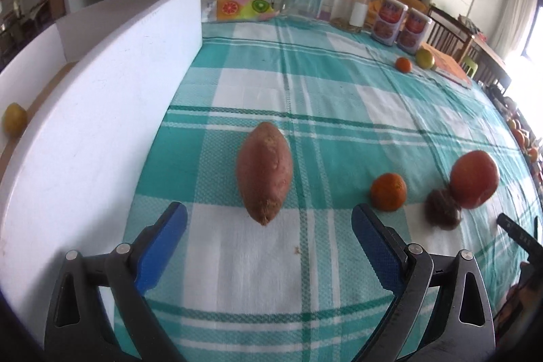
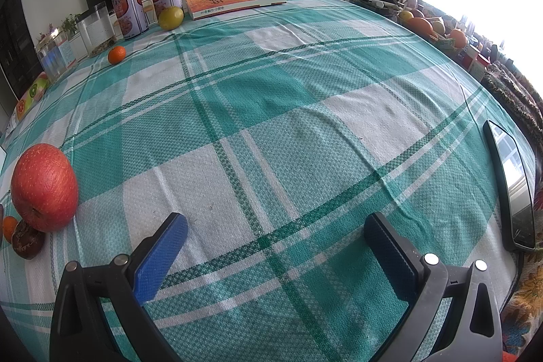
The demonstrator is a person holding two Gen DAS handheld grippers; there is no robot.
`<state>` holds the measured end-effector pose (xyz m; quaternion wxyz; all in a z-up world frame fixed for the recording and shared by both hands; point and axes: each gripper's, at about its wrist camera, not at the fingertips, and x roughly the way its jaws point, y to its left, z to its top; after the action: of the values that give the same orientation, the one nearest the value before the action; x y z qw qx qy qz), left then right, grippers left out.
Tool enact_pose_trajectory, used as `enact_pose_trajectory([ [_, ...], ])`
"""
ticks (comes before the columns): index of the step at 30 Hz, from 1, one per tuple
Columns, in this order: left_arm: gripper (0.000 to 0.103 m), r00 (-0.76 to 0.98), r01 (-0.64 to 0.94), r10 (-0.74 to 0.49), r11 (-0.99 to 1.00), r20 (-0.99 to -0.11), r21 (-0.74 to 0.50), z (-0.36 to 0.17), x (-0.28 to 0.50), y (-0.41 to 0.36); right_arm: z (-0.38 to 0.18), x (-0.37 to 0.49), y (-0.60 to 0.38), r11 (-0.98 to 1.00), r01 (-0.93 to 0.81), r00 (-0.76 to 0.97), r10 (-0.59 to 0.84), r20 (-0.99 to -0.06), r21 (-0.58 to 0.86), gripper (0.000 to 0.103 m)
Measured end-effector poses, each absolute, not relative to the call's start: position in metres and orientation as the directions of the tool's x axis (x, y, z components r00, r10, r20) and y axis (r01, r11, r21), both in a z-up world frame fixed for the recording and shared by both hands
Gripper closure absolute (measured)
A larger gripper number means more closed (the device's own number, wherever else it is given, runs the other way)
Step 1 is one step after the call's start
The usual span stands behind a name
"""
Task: Organize fruits
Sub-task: 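Close the left tool on the sweet potato and lift it, then grasp the orange with the right tool while the left tool holds the sweet potato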
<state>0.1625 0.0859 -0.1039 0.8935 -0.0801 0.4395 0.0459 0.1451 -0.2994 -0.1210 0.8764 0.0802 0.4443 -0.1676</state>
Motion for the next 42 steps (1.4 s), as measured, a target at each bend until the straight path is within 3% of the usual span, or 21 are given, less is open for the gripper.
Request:
enact_pose_trajectory([
  [3,0.030,0.564,-0.155,0.037,0.986,-0.825,-0.061,-0.115,0.187,0.083,-0.121,0.145,-0.299,0.931,0.365,0.549,-0.222,-0.806,-0.008,0.000],
  [5,0.032,0.548,-0.155,0.043,0.987,-0.835,-0.050,-0.120,0.195,0.083,-0.121,0.145,-0.299,0.931,0.365,0.549,-0.223,-0.806,-0.008,0.000],
  [6,0.043,0.559,-0.152,0.049,0.987,-0.828,-0.044,-0.119,0.195,0.083,-0.121,0.145,-0.299,0.931,0.365,0.549,-0.223,-0.805,-0.008,0.000],
  [7,0.061,0.560,-0.146,0.048,0.988,-0.827,-0.042,-0.118,0.195,0.084,-0.121,0.145,-0.299,0.931,0.365,0.549,-0.223,-0.806,-0.008,0.000],
  [18,0.061,0.543,-0.052,-0.081,0.990,-0.836,-0.129,-0.114,0.123,0.074,-0.121,0.145,-0.299,0.931,0.365,0.549,-0.223,-0.805,-0.008,0.000],
  [23,0.060,0.581,-0.013,-0.049,0.998,-0.813,-0.069,-0.115,0.107,0.061,-0.119,0.144,-0.300,0.932,0.362,0.556,-0.214,-0.803,0.002,0.000],
  [25,0.060,0.582,-0.017,-0.064,0.996,-0.810,-0.091,-0.113,0.108,0.063,-0.115,0.137,-0.300,0.938,0.338,0.604,-0.155,-0.782,0.075,0.000],
  [28,0.060,0.593,-0.024,-0.076,0.993,-0.802,-0.112,-0.110,0.110,0.067,-0.099,0.121,-0.279,0.958,0.166,0.708,0.049,-0.705,0.233,0.000],
  [32,0.060,0.602,-0.014,-0.079,0.994,-0.794,-0.110,-0.111,0.110,0.066,-0.070,0.098,-0.195,0.951,-0.239,0.752,0.308,-0.583,0.195,0.000],
  [35,0.061,0.612,-0.004,-0.070,0.996,-0.788,-0.093,-0.112,0.109,0.063,-0.065,0.106,-0.133,0.906,-0.392,0.675,0.402,-0.618,0.161,0.014],
  [37,0.061,0.611,-0.001,-0.074,0.996,-0.788,-0.094,-0.111,0.109,0.063,-0.068,0.129,-0.100,0.889,-0.436,0.612,0.405,-0.679,0.138,0.035],
  [42,0.061,0.603,-0.013,-0.085,0.993,-0.793,-0.116,-0.110,0.103,0.072,-0.085,0.182,-0.039,0.850,-0.524,0.498,0.362,-0.787,0.059,0.045],
])
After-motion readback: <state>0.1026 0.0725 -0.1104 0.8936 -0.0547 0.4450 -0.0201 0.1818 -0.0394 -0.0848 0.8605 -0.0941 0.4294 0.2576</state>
